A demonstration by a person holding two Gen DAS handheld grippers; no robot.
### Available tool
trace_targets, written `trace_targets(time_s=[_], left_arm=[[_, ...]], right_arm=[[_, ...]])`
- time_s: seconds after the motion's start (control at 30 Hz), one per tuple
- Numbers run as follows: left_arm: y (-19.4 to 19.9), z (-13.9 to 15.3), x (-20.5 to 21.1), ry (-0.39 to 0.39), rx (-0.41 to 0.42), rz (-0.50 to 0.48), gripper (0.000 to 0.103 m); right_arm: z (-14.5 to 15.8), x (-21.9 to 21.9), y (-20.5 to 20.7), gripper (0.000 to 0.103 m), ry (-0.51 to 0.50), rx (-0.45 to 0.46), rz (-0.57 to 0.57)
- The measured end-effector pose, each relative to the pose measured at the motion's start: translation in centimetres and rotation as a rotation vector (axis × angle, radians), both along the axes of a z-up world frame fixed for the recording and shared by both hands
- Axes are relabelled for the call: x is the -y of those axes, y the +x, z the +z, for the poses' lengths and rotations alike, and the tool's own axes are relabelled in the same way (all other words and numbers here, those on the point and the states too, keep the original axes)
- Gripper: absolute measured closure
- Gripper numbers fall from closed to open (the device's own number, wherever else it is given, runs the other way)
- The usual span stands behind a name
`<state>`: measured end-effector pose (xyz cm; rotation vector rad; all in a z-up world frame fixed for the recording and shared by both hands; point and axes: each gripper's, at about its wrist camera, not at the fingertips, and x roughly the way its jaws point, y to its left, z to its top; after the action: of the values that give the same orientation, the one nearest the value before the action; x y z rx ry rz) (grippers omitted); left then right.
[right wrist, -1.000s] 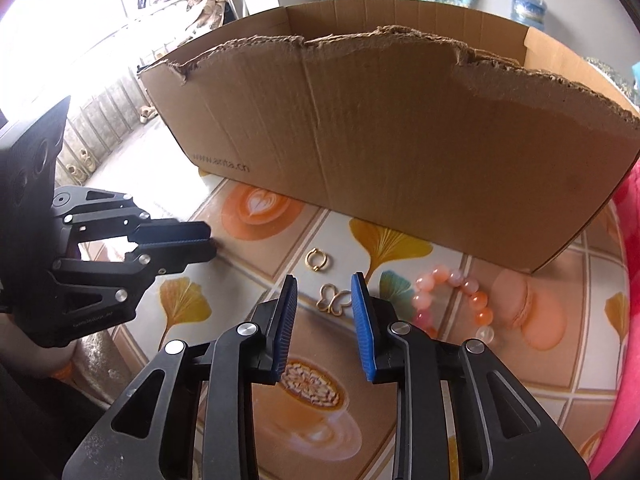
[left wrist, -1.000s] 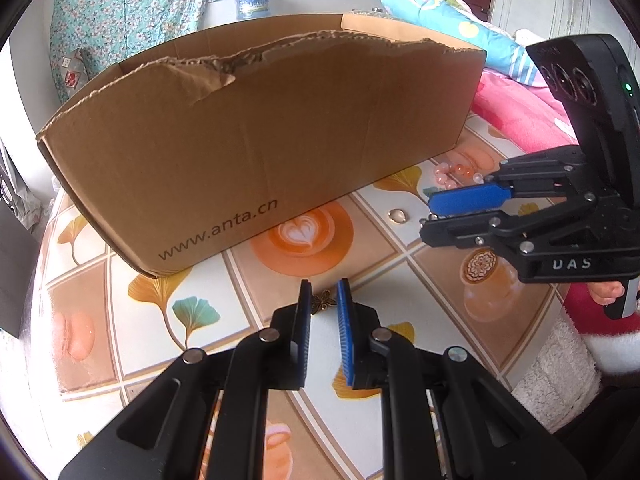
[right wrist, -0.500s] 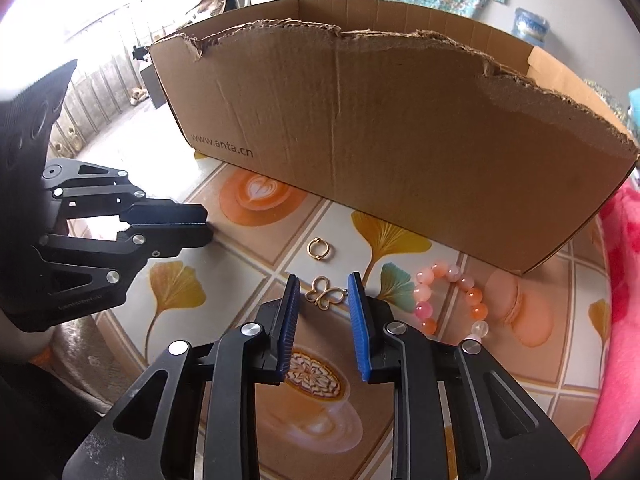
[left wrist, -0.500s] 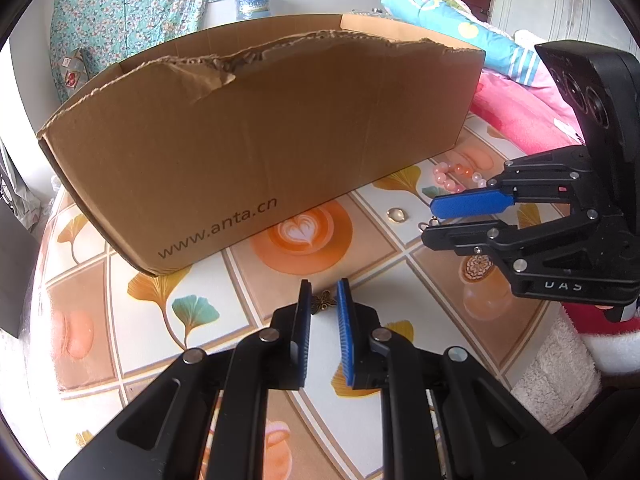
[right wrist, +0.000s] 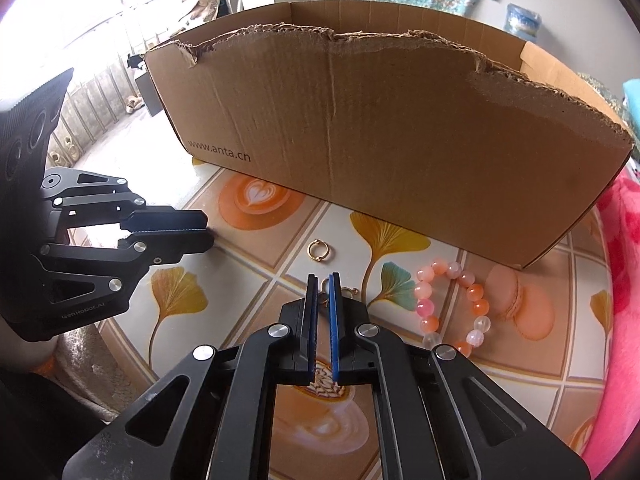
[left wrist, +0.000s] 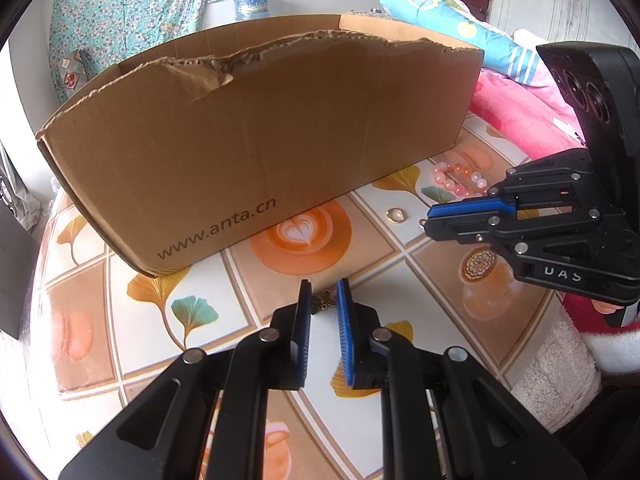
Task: Organize jewelry
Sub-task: 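Lift the gold charm with the left tool and carry it over the box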
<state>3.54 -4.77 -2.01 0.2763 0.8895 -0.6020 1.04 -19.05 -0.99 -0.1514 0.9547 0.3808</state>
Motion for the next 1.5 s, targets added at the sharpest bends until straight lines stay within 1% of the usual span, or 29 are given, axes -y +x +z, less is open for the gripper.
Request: trace_targets(time_s=[0.07, 0.13, 0.17, 0.2, 0.27, 0.4, 0.53, 0.57, 0.63, 0.67, 1.03, 1.23, 1.5], left_arm=[[0.0, 0.0, 0.0, 0.001, 0.000, 0.000, 0.091], [0.0, 0.0, 0.0, 0.001, 0.000, -0.001, 0.091], [0.0, 0.0, 0.0, 0.001, 0.000, -0.001, 0.091], [0.0, 0.0, 0.0, 0.001, 0.000, -0.001, 0.091], [0.0, 0.0, 0.0, 0.001, 0.000, -0.001, 0.091], [0.0, 0.0, 0.1, 0.001, 0.000, -0.002, 0.091], [0.0, 0.0, 0.1, 0.001, 0.001, -0.001, 0.091], [0.0, 0.0, 0.1, 0.001, 0.001, -0.002, 0.091], [0.0, 0.0, 0.0, 0.000, 0.001, -0.002, 0.091], [0.0, 0.0, 0.0, -0.001, 0.001, -0.001, 0.091], [0.0, 0.0, 0.0, -0.001, 0.001, -0.002, 0.091], [-0.1, 0.0, 0.0, -0.005, 0.001, -0.004, 0.091], [-0.4, 0.3, -0.2, -0.021, 0.024, -0.029, 0.091]], right_arm=[[0.4, 0.2, -0.1, 0.095, 0.003, 0.010, 0.003], [0.6, 0.2, -0.2, 0.086, -0.011, 0.021, 0.015], [0.7, 0.3, -0.2, 0.079, -0.018, 0.028, 0.018], [0.7, 0.3, -0.1, 0.076, -0.023, 0.027, 0.025], [0.7, 0.1, 0.2, 0.074, -0.035, 0.017, 0.042], [0.0, -0.2, 0.7, 0.074, -0.066, -0.020, 0.076], [0.0, -0.4, 0.9, 0.074, -0.090, -0.030, 0.096], [0.0, -0.5, 1.0, 0.076, -0.095, -0.032, 0.096], [-0.1, -0.5, 1.2, 0.084, -0.091, -0.040, 0.092], [-0.2, -0.6, 1.4, 0.085, -0.082, -0.047, 0.090], [0.0, -0.1, 1.2, 0.085, -0.063, -0.051, 0.079], [0.7, 0.2, 0.7, 0.085, -0.054, -0.039, 0.074], [1.8, 0.9, -0.2, 0.085, -0.042, -0.020, 0.054]])
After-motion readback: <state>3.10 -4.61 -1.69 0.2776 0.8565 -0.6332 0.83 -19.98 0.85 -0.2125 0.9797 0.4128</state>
